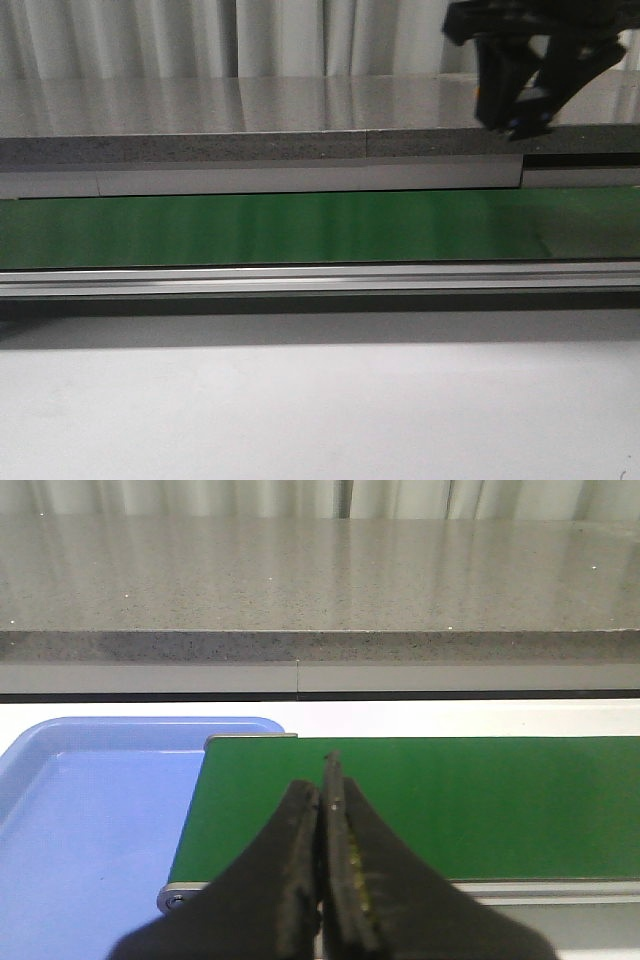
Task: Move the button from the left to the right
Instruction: 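Lift the button with the right gripper and carry it over the green tray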
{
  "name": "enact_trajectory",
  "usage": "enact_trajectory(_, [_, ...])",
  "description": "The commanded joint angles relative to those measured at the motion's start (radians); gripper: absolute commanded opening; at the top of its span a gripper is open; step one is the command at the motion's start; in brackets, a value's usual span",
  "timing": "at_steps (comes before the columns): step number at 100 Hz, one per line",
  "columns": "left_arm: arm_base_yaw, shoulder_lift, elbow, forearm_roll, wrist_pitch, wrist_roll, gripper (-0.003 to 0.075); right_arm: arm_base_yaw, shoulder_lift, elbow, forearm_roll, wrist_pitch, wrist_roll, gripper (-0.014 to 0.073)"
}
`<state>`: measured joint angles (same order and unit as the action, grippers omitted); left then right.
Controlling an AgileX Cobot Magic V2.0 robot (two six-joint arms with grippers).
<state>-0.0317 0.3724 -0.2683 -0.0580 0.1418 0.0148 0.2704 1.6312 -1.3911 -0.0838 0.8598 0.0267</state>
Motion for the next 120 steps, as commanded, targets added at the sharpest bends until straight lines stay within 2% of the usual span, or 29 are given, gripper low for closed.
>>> enact_trajectory(1, [-0.005,0.003,-0.027,-0.01,-0.085,-0.001,-0.002,-0.071,-0.053,-0.059,-0.095,-0.011,-0.006,0.0216])
enact_trajectory(32, [-0.005,0.003,-0.027,-0.01,-0.085,-0.001,-0.002,-0.405,-0.036,-0.066,-0.131,-0.09,-0.067,0.0216])
enact_trajectory(51, [-0.005,0.003,-0.027,-0.01,-0.085,-0.001,-0.002,-0.545,0.04,-0.066,-0.1,-0.135,-0.068,0.0216])
enact_trajectory(81, [-0.005,0.003,-0.027,-0.01,-0.085,-0.001,-0.002,-0.62,0.2,-0.066,-0.094,-0.086,-0.116,0.0218])
enact_trajectory(109, [-0.005,0.003,-0.027,-0.01,-0.085,-0.001,-0.002,-0.624,0.25,-0.066,-0.057,-0.08,-0.116,0.0219])
enact_trajectory(120, [-0.005,0.003,-0.027,-0.01,-0.085,-0.001,-0.002,-0.624,0.271,-0.066,-0.032,-0.074,-0.117,0.0259])
